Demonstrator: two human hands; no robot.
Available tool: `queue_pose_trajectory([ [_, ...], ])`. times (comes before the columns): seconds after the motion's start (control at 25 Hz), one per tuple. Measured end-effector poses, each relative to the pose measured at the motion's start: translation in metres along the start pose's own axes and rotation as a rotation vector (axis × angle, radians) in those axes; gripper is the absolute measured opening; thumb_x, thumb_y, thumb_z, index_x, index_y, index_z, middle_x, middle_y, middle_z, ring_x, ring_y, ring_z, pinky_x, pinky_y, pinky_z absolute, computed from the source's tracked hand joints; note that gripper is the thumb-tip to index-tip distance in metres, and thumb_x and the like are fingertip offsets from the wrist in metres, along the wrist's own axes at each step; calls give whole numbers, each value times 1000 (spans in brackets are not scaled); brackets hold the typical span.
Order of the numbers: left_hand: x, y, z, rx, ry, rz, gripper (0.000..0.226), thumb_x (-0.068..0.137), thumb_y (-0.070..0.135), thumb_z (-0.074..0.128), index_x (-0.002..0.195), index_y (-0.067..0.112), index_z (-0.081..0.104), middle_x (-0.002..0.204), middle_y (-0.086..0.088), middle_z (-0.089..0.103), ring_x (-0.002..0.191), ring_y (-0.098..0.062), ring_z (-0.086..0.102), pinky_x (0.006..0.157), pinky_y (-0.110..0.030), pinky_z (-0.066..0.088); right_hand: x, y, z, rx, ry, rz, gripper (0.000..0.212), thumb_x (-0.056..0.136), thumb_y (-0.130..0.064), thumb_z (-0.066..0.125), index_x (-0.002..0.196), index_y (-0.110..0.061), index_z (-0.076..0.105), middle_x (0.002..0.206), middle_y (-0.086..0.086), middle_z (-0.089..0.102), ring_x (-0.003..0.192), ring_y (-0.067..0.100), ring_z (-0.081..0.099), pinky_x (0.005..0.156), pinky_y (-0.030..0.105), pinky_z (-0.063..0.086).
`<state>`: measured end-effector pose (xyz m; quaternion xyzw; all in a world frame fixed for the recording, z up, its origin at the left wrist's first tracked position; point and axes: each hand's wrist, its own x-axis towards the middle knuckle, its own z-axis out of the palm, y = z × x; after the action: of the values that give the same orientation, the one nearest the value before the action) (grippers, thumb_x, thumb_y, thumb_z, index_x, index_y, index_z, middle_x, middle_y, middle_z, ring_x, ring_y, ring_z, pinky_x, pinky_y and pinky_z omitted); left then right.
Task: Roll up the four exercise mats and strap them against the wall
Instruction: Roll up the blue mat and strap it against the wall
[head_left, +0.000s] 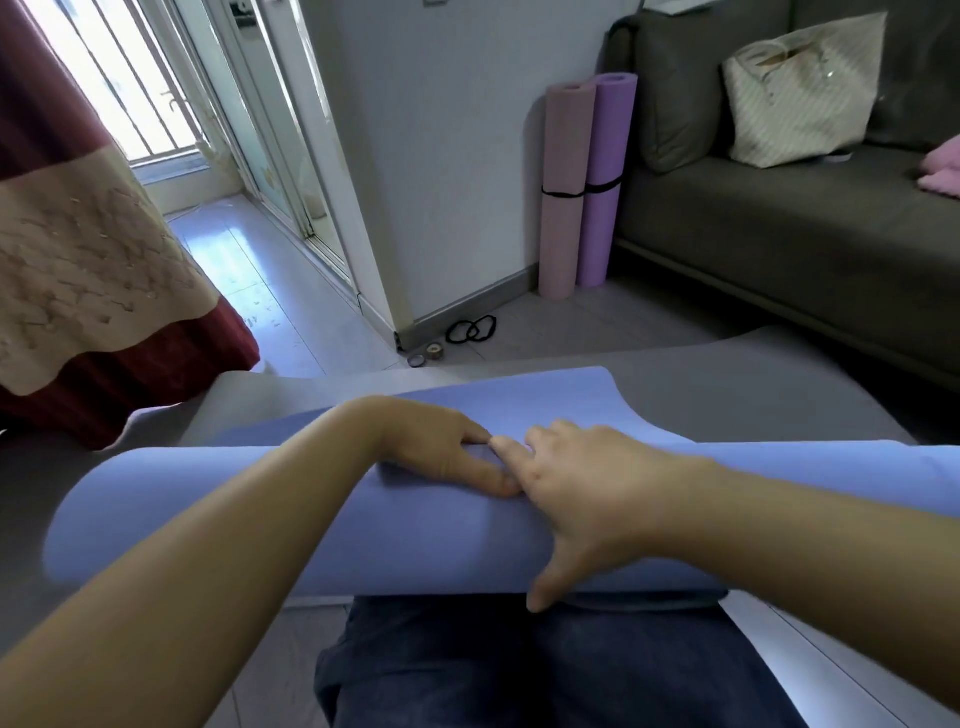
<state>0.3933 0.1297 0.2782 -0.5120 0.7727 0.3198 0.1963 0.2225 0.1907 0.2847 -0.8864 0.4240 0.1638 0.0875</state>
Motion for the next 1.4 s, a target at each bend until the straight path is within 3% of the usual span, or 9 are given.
queue_pose_trajectory([
  [0.12, -9, -7, 18, -47, 299, 61, 70, 69, 77, 56, 130, 44, 47, 124, 24, 47, 118, -4, 46, 103, -30, 35, 7, 6, 21, 66, 55, 51, 121, 58, -75, 70, 149, -19, 12, 123, 3, 44, 113, 23, 43, 94, 37, 40],
  [0.28, -33, -20, 65, 446, 690, 113, 109, 50, 90, 40, 141, 30, 36, 133, 5, 52, 118, -21, 54, 100, -45, 42, 25, 22, 14, 249, 29, 54, 105, 49, -75, 75, 133, -27, 34, 114, -4, 54, 107, 19, 53, 92, 38, 47],
  [0.36, -34, -24, 72, 529, 742, 93, 112, 48, 90, 41, 138, 25, 36, 124, -4, 59, 108, -28, 61, 89, -49, 49, 34, 25, 8, 312, -26, 40, 95, 47, -74, 77, 123, -30, 39, 107, -7, 58, 100, 18, 56, 87, 39, 51],
  [0.52, -42, -16, 61, 442, 599, 55, 106, 52, 86, 50, 138, 37, 11, 137, 7, 44, 124, -20, 46, 102, -41, 36, 31, 25, -8, 334, -130, 53, 85, 51, -69, 78, 121, -38, 42, 107, -14, 56, 99, 12, 56, 83, 37, 52],
  [0.76, -56, -2, 51, 267, 358, 69, 98, 56, 79, 65, 137, 48, 19, 124, 18, 46, 114, -9, 46, 95, -33, 38, 19, 26, -8, 487, -329, 31, 75, 55, -66, 79, 119, -49, 44, 111, -26, 56, 101, 1, 57, 89, 32, 51],
  [0.88, -41, -5, 32, 149, 230, 63, 91, 59, 71, 72, 136, 48, 29, 123, 17, 52, 109, -8, 50, 93, -32, 42, 12, 31, -7, 492, -185, 19, 81, 61, -69, 74, 130, -47, 39, 127, -22, 52, 113, 5, 53, 98, 34, 46],
  [1.08, -11, -12, -4, 10, -27, -1, 80, 69, 65, 70, 137, 48, 32, 132, 19, 50, 118, -9, 50, 105, -35, 36, -5, 14, 19, 53, 98, 24, 124, 58, -78, 67, 151, -27, 3, 146, -1, 32, 132, 20, 33, 109, 41, 31],
  [1.2, -16, -14, 5, 28, 145, 25, 86, 71, 70, 64, 143, 42, 27, 141, 16, 41, 127, -11, 41, 108, -34, 31, 7, 17, 27, 59, 124, 72, 124, 54, -77, 69, 149, -28, 9, 137, -1, 40, 123, 21, 40, 103, 43, 36],
  [1.4, -33, -22, 57, 460, 535, 33, 113, 51, 86, 37, 146, 35, 3, 150, 8, 25, 135, -19, 31, 110, -44, 24, 30, 37, 1, 236, 9, 47, 91, 51, -70, 77, 125, -35, 37, 113, -9, 56, 104, 16, 54, 85, 36, 48],
])
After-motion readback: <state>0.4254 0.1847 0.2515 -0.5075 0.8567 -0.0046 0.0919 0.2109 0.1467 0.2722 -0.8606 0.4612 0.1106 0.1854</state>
